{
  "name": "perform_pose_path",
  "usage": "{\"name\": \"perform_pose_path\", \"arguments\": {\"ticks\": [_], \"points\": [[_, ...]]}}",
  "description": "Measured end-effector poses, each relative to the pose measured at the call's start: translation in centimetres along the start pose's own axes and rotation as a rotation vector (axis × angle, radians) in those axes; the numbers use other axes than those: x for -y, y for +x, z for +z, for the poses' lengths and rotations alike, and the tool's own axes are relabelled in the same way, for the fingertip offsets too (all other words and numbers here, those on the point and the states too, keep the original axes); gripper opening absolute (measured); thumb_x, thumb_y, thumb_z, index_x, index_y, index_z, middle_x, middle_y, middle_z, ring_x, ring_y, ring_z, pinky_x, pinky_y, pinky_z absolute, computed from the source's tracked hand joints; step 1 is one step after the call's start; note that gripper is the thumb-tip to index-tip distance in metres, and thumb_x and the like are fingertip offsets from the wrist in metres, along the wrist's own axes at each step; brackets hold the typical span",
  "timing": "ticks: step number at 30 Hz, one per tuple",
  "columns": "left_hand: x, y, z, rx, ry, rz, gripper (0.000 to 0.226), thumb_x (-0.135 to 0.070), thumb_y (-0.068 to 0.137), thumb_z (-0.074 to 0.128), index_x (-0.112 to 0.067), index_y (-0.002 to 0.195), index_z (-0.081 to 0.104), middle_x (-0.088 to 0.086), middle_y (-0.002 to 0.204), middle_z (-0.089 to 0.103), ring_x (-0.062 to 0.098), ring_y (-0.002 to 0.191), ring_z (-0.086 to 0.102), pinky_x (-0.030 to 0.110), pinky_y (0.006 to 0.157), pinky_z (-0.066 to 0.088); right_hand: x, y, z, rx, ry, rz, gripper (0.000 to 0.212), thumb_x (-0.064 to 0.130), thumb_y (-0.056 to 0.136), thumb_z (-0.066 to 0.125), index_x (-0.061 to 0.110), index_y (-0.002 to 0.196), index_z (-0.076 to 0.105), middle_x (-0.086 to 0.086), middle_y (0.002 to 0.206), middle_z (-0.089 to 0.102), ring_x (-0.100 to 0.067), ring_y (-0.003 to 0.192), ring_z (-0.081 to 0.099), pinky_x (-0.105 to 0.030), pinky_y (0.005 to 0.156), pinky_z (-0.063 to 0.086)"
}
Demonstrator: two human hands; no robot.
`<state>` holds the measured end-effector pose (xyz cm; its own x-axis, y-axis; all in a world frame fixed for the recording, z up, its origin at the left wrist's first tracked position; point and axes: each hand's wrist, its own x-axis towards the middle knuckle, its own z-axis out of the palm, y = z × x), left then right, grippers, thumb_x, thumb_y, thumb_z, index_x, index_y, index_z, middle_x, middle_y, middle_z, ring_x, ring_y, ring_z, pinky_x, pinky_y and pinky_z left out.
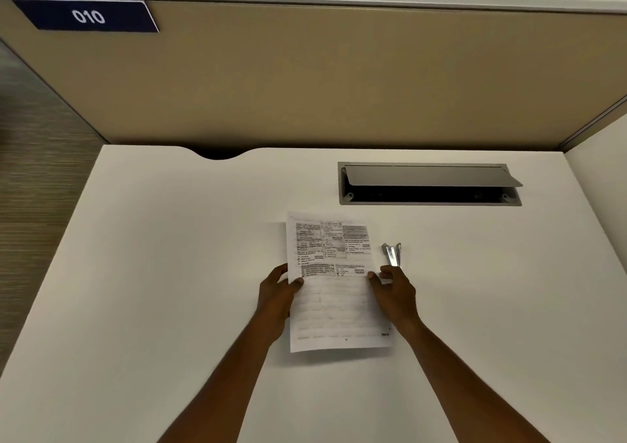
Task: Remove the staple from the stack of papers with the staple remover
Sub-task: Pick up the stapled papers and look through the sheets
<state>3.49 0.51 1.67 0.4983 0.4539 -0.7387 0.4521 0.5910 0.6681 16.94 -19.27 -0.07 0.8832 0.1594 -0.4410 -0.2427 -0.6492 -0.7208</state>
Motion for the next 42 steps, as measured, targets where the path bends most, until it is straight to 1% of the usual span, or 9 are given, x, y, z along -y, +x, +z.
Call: {"name": "perform_pose_path", "arguments": {"ticks": [2,5,6,10,19,26,35,39,42], "points": [[-0.2,-0.5,-0.3,0.047,-0.060,-0.017,0.039,0.000,0.095,0.068,-0.019,0.129,0.066,0.007,0.120,0.077,0.029,0.106,0.073,0.044,0.080,0.064,0.6,-0.3,-0.5,0.090,0.151,0.091,0.037,0.041,0.089,0.074,0.022,0.119,0.063,0.004,0.115,0.067,-0.015,0.102,0.065,-0.027,0.090,0.051],[-0.3,-1.2,-0.9,0.083,-0.101,-0.019,0.037,0.000,0.095,0.068,-0.018,0.128,0.066,0.007,0.113,0.079,0.021,0.090,0.077,0.033,0.064,0.062,1.6,-0.7,-0.9,0.232,0.416,0.133,0.014,0.032,0.089,0.076,0.029,0.101,0.070,0.017,0.094,0.077,0.002,0.089,0.072,-0.010,0.065,0.054],[-0.4,-1.4,-1.0,0.083,-0.098,-0.017,0.037,0.000,0.095,0.069,-0.018,0.128,0.066,0.007,0.113,0.079,0.020,0.088,0.076,0.032,0.062,0.061,1.7,-0.7,-1.0,0.272,0.463,0.119,0.014,0.027,0.090,0.076,0.026,0.103,0.072,0.016,0.097,0.079,-0.001,0.092,0.073,-0.009,0.065,0.054],[-0.4,-2.2,-1.5,0.070,-0.059,0.008,0.038,-0.004,0.096,0.068,-0.020,0.130,0.064,0.008,0.115,0.078,0.023,0.093,0.075,0.031,0.060,0.061,2.3,-1.1,-1.1,0.340,0.494,0.051,0.028,0.011,0.091,0.072,0.017,0.119,0.070,-0.001,0.116,0.076,-0.018,0.107,0.073,-0.037,0.091,0.060],[-2.6,-4.0,-1.7,0.088,-0.060,0.102,0.034,-0.015,0.096,0.072,-0.026,0.128,0.066,0.002,0.114,0.080,0.023,0.101,0.077,0.037,0.071,0.063,4.8,-3.1,-2.7,0.337,0.405,-0.113,0.032,0.010,0.093,0.070,0.013,0.125,0.065,-0.002,0.118,0.075,-0.020,0.109,0.072,-0.046,0.098,0.057],[-5.1,-5.6,-1.3,0.154,-0.075,0.266,0.039,-0.008,0.097,0.069,-0.018,0.134,0.063,0.006,0.122,0.077,0.028,0.115,0.072,0.051,0.103,0.056,7.3,-5.2,-5.3,0.342,0.452,-0.182,0.029,0.007,0.093,0.070,0.013,0.121,0.066,-0.004,0.116,0.076,-0.024,0.108,0.073,-0.043,0.094,0.059],[-6.2,-9.7,-0.8,0.218,-0.083,0.392,0.030,-0.012,0.097,0.070,-0.023,0.125,0.068,0.007,0.122,0.077,0.030,0.114,0.073,0.053,0.102,0.055,9.6,-7.3,-8.1,0.333,0.479,-0.277,0.026,0.016,0.092,0.072,0.022,0.117,0.068,0.000,0.115,0.077,-0.018,0.105,0.074,-0.026,0.084,0.060],[-6.2,-11.2,-0.5,0.213,-0.099,0.407,0.024,-0.020,0.097,0.070,-0.028,0.119,0.072,0.006,0.122,0.077,0.030,0.115,0.072,0.053,0.103,0.055,9.5,-8.2,-8.3,0.295,0.457,-0.299,0.024,0.015,0.093,0.072,0.021,0.115,0.068,0.001,0.114,0.077,-0.020,0.104,0.074,-0.036,0.088,0.060],[-6.3,-12.1,-0.5,0.209,-0.097,0.432,0.022,-0.020,0.099,0.067,-0.029,0.119,0.073,0.005,0.123,0.077,0.028,0.115,0.073,0.050,0.101,0.057,9.6,-8.8,-8.5,0.276,0.457,-0.301,0.022,0.015,0.093,0.071,0.021,0.114,0.069,0.001,0.112,0.078,-0.021,0.102,0.075,-0.038,0.087,0.060]]}}
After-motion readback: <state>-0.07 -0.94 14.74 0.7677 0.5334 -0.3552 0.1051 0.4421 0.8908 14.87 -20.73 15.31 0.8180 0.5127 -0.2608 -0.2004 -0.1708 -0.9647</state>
